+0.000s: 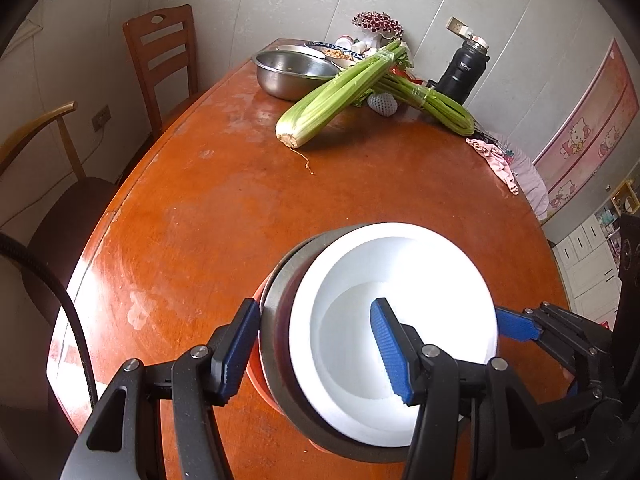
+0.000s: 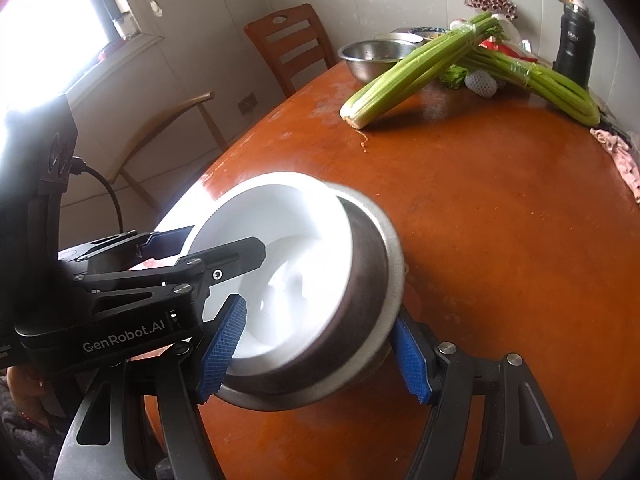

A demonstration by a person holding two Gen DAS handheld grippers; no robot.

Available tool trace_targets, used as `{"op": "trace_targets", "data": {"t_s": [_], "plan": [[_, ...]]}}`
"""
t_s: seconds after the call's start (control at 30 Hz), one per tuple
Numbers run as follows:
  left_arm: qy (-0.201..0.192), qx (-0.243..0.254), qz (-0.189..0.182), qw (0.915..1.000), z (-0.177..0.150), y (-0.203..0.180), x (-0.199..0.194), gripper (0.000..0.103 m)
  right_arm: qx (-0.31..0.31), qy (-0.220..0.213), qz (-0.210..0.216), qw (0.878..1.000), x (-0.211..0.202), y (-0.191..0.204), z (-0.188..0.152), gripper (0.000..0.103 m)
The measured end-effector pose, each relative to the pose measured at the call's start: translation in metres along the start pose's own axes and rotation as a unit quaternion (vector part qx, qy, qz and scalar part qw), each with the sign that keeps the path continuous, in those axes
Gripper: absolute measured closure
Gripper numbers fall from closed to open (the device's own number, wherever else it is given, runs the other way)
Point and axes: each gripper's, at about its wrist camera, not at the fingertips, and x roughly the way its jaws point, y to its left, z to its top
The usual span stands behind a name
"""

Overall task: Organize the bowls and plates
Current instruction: 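Lower the steel bowl onto the silver pan and open the left gripper, then withdraw the left gripper from the stacked dishes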

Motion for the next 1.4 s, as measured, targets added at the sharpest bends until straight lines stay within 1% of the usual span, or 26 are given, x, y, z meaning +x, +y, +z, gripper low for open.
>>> {"op": "trace_targets", "data": {"t_s": [0.3, 0.9, 1.0, 1.2, 1.27, 1.4], "plan": [[-0.011, 0.000, -0.002, 0.9999, -0.001, 0.002, -0.007, 0.046, -0.001, -0.009, -0.010, 1.000, -0.002, 0.000, 0.000, 0.030], [-0.043, 0.002, 0.015, 0.9990, -0.004, 0.003, -0.031, 0.046, -0.001, -0.033, -0.024, 0.999, -0.017, 0.005, -0.003, 0.030], [-0.048, 0.002, 0.021, 0.9986, -0.005, 0.002, -0.037, 0.046, -0.004, -0.042, -0.025, 0.999, -0.023, 0.007, -0.005, 0.030], [-0.073, 0.004, 0.035, 0.9967, -0.013, -0.005, -0.058, 0.045, -0.017, -0.065, -0.034, 0.997, -0.042, 0.015, -0.013, 0.030], [-0.085, 0.006, 0.042, 0.9955, -0.021, -0.010, -0.069, 0.045, -0.022, -0.075, -0.037, 0.996, -0.051, 0.017, -0.017, 0.030], [-0.094, 0.010, 0.056, 0.9940, -0.037, -0.016, -0.083, 0.044, -0.032, -0.088, -0.037, 0.995, -0.071, 0.020, -0.034, 0.030]]}}
